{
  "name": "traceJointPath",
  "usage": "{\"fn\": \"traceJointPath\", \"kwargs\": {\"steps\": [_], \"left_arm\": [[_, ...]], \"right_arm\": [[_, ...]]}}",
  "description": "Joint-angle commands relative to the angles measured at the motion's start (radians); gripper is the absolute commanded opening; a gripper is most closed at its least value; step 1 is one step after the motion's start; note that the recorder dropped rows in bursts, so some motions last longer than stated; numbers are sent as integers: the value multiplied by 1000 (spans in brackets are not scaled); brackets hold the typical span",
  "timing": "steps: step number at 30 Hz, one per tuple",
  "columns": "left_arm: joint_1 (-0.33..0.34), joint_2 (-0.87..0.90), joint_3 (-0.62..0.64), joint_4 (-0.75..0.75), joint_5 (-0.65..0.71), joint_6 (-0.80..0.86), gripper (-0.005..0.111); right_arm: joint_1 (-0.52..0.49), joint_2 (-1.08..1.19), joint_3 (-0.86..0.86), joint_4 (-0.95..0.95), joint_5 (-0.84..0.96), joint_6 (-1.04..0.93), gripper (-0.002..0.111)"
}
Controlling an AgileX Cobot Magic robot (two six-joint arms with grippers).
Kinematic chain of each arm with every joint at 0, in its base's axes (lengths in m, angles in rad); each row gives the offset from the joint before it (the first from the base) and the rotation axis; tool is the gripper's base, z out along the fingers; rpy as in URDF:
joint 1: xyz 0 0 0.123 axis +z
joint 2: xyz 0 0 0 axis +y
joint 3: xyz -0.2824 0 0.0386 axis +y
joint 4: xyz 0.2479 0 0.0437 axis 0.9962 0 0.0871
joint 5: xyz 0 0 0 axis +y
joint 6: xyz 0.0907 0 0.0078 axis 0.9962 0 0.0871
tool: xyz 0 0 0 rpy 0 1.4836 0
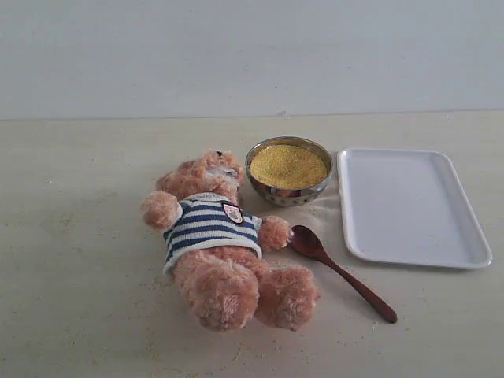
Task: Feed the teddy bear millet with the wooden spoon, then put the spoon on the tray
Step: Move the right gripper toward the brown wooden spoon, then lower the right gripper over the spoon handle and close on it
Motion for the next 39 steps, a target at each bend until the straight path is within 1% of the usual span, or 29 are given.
{"fn": "traceJointPath", "kwargs": {"steps": [1,3,4,5,6,8,9,11,12,14,15,17,20,21,22,23,24,25,27,28,31,35,39], "left_arm": [[3,-2,3,-8,-16,3,5],[3,-2,3,-8,-16,3,5],[3,-2,3,-8,-16,3,5],[3,-2,3,-8,-16,3,5],[3,-2,3,-8,-16,3,5],[3,-2,3,-8,-16,3,5],[3,-2,3,-8,-16,3,5],[3,-2,3,-8,-16,3,5],[3,-2,3,-8,-16,3,5],[3,-2,3,-8,-16,3,5],[3,-2,3,-8,-16,3,5],[3,-2,3,-8,-16,3,5],[3,-2,3,-8,-16,3,5],[3,-2,3,-8,-16,3,5],[3,-2,3,-8,-16,3,5],[3,-2,3,-8,-16,3,5],[3,-2,3,-8,-16,3,5],[3,-2,3,-8,-16,3,5],[3,-2,3,-8,-16,3,5],[3,-2,3,-8,-16,3,5],[3,-2,3,-8,-16,3,5],[3,-2,3,-8,-16,3,5],[3,-2,3,-8,-16,3,5]], "right_arm": [[-1,-5,0,0,-8,18,0],[0,-5,-27,0,24,18,2],[12,-5,-72,0,87,-2,9],[28,3,-97,0,113,-38,14],[74,49,-139,7,132,-93,25],[137,118,-199,7,144,-169,34],[216,208,-288,14,208,-259,35],[301,326,-388,20,323,-360,35],[376,433,-464,20,429,-442,35],[469,622,-551,18,499,-504,35],[498,673,-562,1,495,-520,35],[538,782,-537,-60,394,-544,35],[538,854,-480,-77,244,-544,35],[538,876,-477,-77,242,-535,36],[538,901,-477,-77,261,-530,41],[538,947,-477,-77,260,-530,52],[538,970,-477,-77,241,-530,58],[538,1003,-477,-77,176,-548,63],[538,1029,-462,-77,58,-590,63],[538,1045,-427,-77,-68,-590,63],[538,1078,-361,-5,-230,-578,63],[538,1150,-298,97,-342,-655,63],[538,1213,-289,128,-396,-670,63]]}}
